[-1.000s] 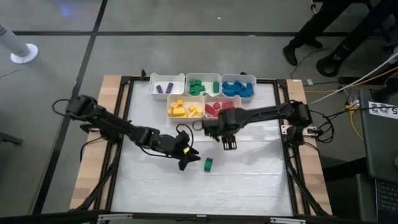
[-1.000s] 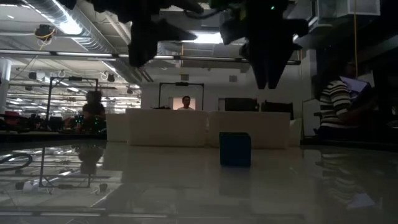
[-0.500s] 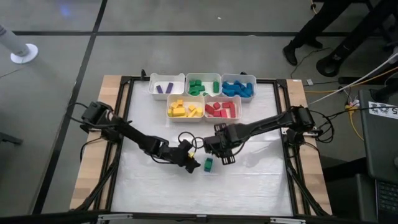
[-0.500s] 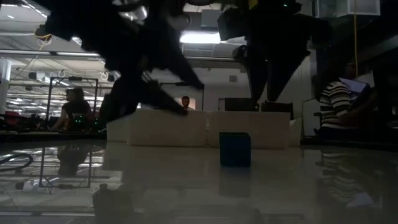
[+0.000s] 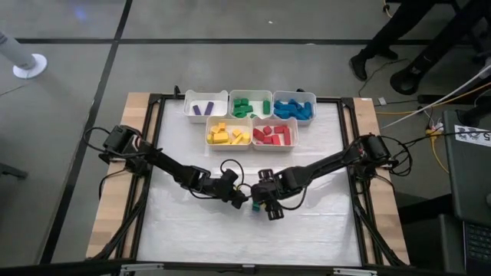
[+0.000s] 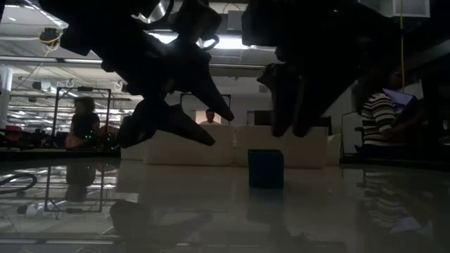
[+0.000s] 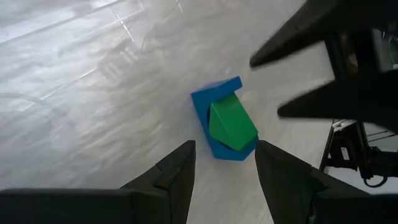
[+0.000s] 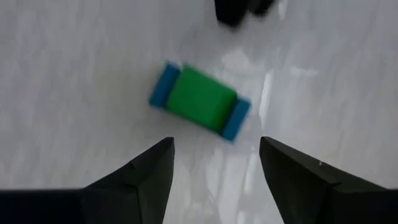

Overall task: Sort blocks
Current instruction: Put the green block into the top center bin

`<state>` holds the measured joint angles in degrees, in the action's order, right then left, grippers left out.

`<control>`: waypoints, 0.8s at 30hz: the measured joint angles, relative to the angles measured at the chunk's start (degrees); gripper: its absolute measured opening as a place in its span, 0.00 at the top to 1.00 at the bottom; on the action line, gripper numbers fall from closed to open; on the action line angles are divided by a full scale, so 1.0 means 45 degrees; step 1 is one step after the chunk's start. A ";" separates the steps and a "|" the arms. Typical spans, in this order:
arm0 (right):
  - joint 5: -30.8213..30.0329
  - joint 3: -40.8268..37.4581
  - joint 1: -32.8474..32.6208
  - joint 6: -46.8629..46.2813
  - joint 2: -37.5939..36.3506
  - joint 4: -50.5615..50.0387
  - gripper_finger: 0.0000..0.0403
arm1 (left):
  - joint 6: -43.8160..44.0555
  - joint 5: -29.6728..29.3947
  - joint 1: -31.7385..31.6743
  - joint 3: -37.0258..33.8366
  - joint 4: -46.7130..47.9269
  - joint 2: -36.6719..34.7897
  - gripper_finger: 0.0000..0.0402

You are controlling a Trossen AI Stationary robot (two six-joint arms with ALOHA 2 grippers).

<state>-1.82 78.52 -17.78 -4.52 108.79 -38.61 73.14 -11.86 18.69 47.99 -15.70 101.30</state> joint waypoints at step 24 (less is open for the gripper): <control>0.1009 -0.0228 0.0024 0.5905 0.0000 0.1028 0.41 | -0.0641 0.0973 0.0001 0.0000 0.0006 0.0000 0.61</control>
<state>2.72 77.49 -17.67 22.06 108.79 -33.99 70.26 -7.48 18.70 47.99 -15.68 101.30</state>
